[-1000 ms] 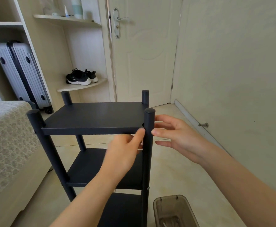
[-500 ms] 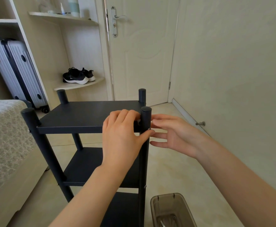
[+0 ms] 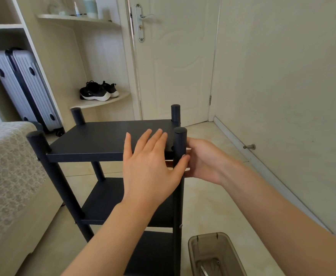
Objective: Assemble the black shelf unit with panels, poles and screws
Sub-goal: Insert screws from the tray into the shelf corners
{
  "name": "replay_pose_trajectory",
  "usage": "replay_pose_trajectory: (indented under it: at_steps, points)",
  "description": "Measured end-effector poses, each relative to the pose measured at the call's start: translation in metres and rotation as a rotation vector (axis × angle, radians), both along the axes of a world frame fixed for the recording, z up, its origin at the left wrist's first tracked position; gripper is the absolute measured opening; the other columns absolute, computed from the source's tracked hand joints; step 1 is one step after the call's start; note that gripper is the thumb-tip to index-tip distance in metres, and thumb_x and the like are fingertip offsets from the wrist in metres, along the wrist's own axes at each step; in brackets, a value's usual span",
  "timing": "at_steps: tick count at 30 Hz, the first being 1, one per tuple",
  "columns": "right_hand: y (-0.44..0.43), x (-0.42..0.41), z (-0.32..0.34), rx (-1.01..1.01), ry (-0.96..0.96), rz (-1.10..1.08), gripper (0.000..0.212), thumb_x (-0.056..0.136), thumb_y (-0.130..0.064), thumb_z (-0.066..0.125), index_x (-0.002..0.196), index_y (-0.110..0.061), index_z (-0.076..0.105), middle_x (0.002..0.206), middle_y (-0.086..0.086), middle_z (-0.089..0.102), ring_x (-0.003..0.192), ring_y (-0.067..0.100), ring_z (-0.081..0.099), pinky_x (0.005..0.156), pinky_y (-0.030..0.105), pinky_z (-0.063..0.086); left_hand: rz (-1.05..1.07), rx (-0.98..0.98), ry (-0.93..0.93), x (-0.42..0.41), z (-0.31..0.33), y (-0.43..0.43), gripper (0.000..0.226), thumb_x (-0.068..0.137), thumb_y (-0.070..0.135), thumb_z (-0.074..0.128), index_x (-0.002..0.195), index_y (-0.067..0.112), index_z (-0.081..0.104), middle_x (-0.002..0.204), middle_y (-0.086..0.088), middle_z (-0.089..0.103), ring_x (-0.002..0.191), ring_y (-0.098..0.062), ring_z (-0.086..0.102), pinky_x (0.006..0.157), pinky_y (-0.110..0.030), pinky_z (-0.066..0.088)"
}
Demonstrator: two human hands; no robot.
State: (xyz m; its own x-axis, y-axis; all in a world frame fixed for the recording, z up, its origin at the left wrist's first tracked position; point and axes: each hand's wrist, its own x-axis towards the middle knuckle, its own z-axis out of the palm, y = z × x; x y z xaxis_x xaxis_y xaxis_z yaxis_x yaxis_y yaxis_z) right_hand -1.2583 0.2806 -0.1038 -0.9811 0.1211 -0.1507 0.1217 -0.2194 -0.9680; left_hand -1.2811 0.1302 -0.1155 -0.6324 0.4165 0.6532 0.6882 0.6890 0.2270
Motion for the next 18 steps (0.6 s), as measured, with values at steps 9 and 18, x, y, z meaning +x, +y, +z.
replay_pose_trajectory:
  at_steps: [9,18]
  points:
    - [0.007,0.007,0.001,0.16,-0.004,0.023,0.033,0.099,-0.042,0.049,0.115,-0.019,0.068,0.1,0.007,0.076,0.093,0.024,0.073,0.09,0.046,0.057,0.015,0.0,0.061,-0.003,-0.008,0.002,0.06,0.092,0.061,0.046,0.129,0.019,0.068,0.134,-0.001,0.065,0.131,-0.023,0.056,0.11,-0.044,0.035]
    - [0.036,0.029,-0.03,0.237,-0.103,-0.015,0.026,0.101,-0.03,0.053,0.113,-0.012,0.067,0.103,0.009,0.075,0.096,0.026,0.073,0.085,0.041,0.058,0.007,0.03,0.14,-0.006,-0.01,0.004,0.06,0.093,0.061,0.043,0.126,0.018,0.069,0.132,-0.002,0.067,0.129,-0.024,0.057,0.108,-0.043,0.036]
